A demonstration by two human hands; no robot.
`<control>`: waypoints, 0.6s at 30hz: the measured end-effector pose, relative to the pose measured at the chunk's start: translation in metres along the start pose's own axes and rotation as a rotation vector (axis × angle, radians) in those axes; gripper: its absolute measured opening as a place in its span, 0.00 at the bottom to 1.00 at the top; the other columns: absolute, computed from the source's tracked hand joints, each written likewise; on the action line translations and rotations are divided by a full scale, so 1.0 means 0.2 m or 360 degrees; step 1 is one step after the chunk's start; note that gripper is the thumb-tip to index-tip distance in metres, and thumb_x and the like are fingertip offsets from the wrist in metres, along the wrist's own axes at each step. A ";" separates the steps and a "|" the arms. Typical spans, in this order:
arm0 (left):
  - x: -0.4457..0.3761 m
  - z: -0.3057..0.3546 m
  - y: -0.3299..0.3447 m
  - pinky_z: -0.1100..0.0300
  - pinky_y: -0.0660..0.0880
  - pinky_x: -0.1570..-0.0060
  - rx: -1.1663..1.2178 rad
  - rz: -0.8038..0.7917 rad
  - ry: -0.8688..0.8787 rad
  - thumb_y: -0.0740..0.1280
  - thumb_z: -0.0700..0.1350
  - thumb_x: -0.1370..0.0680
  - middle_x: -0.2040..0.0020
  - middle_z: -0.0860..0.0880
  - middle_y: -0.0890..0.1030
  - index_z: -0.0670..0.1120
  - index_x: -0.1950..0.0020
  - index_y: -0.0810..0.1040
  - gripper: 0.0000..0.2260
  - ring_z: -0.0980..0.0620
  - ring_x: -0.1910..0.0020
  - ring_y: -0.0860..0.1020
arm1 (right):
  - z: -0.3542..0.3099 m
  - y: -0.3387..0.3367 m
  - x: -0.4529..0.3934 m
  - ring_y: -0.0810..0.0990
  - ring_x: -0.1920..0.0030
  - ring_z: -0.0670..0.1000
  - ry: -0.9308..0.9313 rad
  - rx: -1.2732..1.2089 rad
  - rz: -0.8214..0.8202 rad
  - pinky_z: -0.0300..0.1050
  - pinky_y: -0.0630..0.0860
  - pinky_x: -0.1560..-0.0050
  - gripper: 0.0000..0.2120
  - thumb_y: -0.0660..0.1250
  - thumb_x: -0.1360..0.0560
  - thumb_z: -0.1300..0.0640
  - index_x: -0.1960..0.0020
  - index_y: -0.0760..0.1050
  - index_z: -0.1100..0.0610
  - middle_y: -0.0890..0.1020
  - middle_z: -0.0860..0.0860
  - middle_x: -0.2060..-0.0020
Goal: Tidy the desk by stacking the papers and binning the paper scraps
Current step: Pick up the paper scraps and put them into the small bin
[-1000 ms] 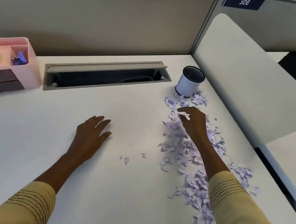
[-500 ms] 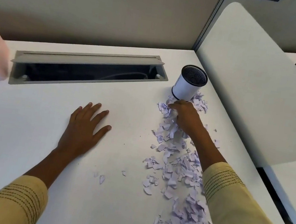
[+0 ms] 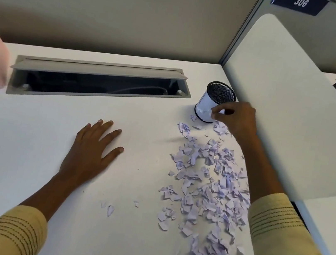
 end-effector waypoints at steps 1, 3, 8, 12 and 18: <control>0.00 0.00 0.00 0.50 0.53 0.26 -0.0001 0.0000 -0.0002 0.51 0.63 0.22 0.27 0.47 0.67 0.50 0.29 0.71 0.28 0.46 0.25 0.61 | -0.02 -0.04 -0.05 0.70 0.76 0.40 -0.0004 -0.0030 0.0069 0.26 0.64 0.72 0.06 0.75 0.34 0.63 0.58 0.84 0.57 0.77 0.42 0.76; 0.00 -0.01 0.01 0.50 0.54 0.26 -0.0008 0.0001 0.0000 0.51 0.63 0.22 0.27 0.47 0.67 0.50 0.29 0.71 0.27 0.46 0.26 0.61 | -0.04 -0.09 -0.13 0.68 0.78 0.41 -0.0005 -0.0038 0.0165 0.27 0.62 0.73 0.06 0.74 0.34 0.64 0.58 0.84 0.58 0.77 0.52 0.73; 0.00 -0.01 0.01 0.50 0.54 0.27 -0.0012 0.0002 -0.0004 0.51 0.63 0.22 0.27 0.48 0.67 0.51 0.29 0.71 0.27 0.47 0.26 0.62 | 0.00 -0.06 -0.31 0.75 0.65 0.48 0.0067 0.0177 0.0111 0.32 0.66 0.68 0.08 0.73 0.34 0.66 0.55 0.84 0.61 0.83 0.61 0.63; -0.01 -0.01 0.00 0.50 0.55 0.27 -0.0007 0.0001 -0.0006 0.51 0.64 0.22 0.27 0.48 0.68 0.51 0.30 0.72 0.27 0.47 0.26 0.62 | 0.02 -0.01 -0.36 0.77 0.57 0.46 0.0114 0.0178 -0.0033 0.32 0.69 0.60 0.12 0.74 0.33 0.64 0.50 0.83 0.61 0.83 0.55 0.57; 0.00 0.00 0.00 0.51 0.54 0.27 -0.0004 0.0003 -0.0012 0.52 0.63 0.22 0.27 0.48 0.67 0.51 0.30 0.71 0.27 0.48 0.26 0.62 | 0.27 -0.14 -0.34 0.79 0.63 0.44 0.0486 -0.0197 0.0556 0.42 0.78 0.48 0.08 0.72 0.34 0.59 0.55 0.84 0.56 0.85 0.53 0.61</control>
Point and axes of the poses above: each hand's wrist, its own x-axis away from the middle knuckle, its own y-axis out of the palm, z = x × y, the point moved 5 cm from there along -x, towards the middle knuckle
